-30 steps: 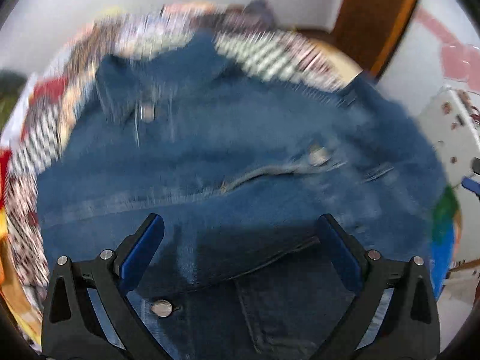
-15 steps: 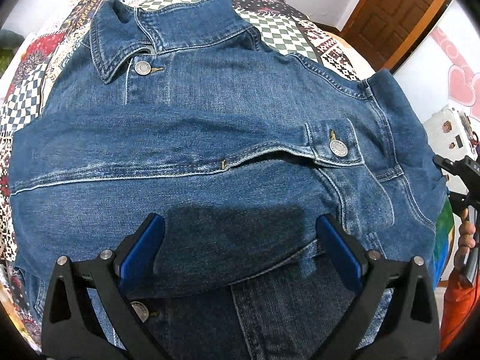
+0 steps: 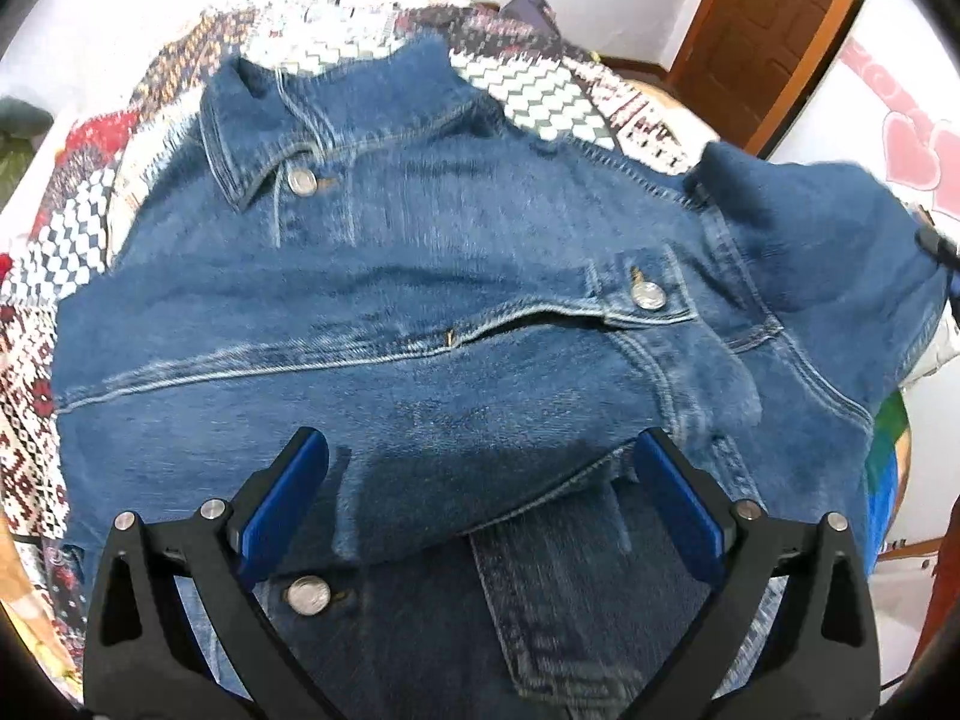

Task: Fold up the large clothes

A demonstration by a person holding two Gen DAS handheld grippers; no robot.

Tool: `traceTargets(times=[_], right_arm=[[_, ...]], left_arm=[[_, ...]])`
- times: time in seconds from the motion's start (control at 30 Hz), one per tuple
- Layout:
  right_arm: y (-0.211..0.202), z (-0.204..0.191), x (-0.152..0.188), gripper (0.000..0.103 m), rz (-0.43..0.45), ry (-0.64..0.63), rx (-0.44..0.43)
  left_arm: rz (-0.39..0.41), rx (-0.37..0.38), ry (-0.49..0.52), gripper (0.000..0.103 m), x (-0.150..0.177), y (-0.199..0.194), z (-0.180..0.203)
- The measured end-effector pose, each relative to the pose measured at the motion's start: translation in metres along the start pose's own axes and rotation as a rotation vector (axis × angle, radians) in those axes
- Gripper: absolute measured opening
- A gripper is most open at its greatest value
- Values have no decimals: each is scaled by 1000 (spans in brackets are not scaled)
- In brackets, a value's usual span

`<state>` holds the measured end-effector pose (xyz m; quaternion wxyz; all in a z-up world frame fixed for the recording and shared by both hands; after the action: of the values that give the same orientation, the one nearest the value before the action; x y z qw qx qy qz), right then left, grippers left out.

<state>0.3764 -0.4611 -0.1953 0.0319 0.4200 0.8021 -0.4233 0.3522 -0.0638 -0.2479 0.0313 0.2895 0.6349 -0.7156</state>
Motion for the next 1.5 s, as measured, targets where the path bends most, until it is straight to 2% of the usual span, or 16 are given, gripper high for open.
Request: traceTargets(times=[0.23, 0.43, 0.57, 0.73, 0.93, 1.03, 1.2, 1.3, 1.43, 1.5], right_arm=[[-22, -96, 4, 13, 41, -145, -143], [-6, -184, 31, 13, -1, -282, -220], [30, -230, 68, 13, -111, -351, -248], [91, -266, 131, 13, -295, -434, -211], [145, -254, 209, 13, -487, -519, -126], [152, -240, 233, 13, -531, -539, -100], [158, -216, 255, 14, -633, -557, -23], [152, -201, 269, 14, -700, -612, 29], [121, -190, 268, 14, -722, -651, -1], [101, -186, 254, 14, -680, -629, -45]], left_arm=[[123, -4, -11, 103, 0, -51, -14], [194, -41, -20, 103, 7, -85, -32], [228, -62, -37, 103, 21, -105, -48], [239, -100, -77, 103, 41, -116, -70], [212, -124, -132, 103, 68, -119, -94], [203, -134, -153, 103, 77, -118, -102], [183, -129, -170, 103, 85, -113, -106], [181, -127, -159, 103, 83, -113, -101], [188, -128, -129, 103, 75, -117, -90], [196, -127, -110, 103, 67, -119, -82]])
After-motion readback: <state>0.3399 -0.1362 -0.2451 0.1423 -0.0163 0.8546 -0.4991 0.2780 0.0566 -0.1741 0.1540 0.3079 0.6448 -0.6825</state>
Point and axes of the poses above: each gripper's, at about its wrist camera, not at the fingertips, and y roughly the way its jaws point, z to its right, x to its underside, the point moved 4 cm from there along y, roughly the way its jaws point, and after that the axes turned 12 degrees about y, right-handed, at the moved point
